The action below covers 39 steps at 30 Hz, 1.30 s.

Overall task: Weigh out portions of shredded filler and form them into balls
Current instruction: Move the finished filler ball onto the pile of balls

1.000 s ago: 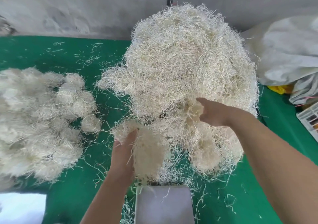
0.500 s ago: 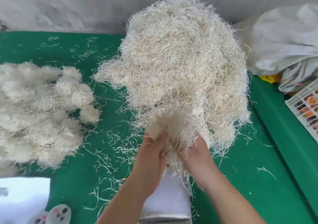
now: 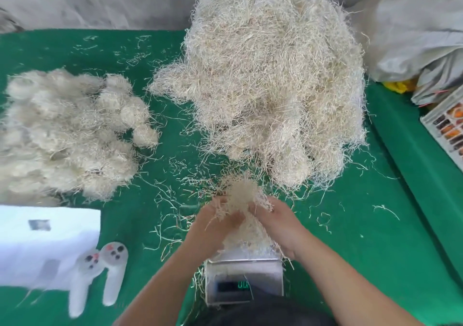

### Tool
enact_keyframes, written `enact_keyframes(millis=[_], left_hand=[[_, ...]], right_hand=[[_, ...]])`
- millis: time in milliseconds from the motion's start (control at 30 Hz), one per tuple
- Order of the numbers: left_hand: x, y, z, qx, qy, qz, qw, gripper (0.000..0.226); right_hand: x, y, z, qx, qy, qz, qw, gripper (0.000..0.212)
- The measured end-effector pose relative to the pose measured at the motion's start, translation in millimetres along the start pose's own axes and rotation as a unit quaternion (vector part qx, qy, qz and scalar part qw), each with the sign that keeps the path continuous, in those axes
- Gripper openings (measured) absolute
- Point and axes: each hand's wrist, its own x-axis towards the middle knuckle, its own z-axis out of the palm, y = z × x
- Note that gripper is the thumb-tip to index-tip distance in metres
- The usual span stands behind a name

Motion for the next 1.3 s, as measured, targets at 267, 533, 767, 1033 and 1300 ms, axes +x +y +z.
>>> enact_keyframes(millis=[267, 533, 767, 1033, 1300], left_hand=[[4, -22, -9, -0.002, 0.136, -0.054, 0.989, 0.038], [-9, -11, -30, -0.046, 0.260, -0.010, 0.964, 0.096], [-3, -25, -15, 0.178, 0.151, -0.021, 0.972, 0.025], [-13, -13, -13, 0.159, 0.132, 0.009, 0.978, 0.021], [-25, 16, -25, 0.381, 0.216, 0.141, 0.888, 0.055]], right_hand=[[-8, 12, -13, -0.080, -0.049, 0.024, 0.995, 0.096], [-28, -3, -60, -0.217, -0.052, -0.070, 0.972, 0.081], [-18, 5, -33, -0.259, -0.008, -0.093, 0.961, 0.050], [-22, 12, -27, -0.240, -0.013, -0.117, 0.964, 0.052], [-29, 9, -29, -0.322, 0.130, -0.234, 0.908, 0.056]])
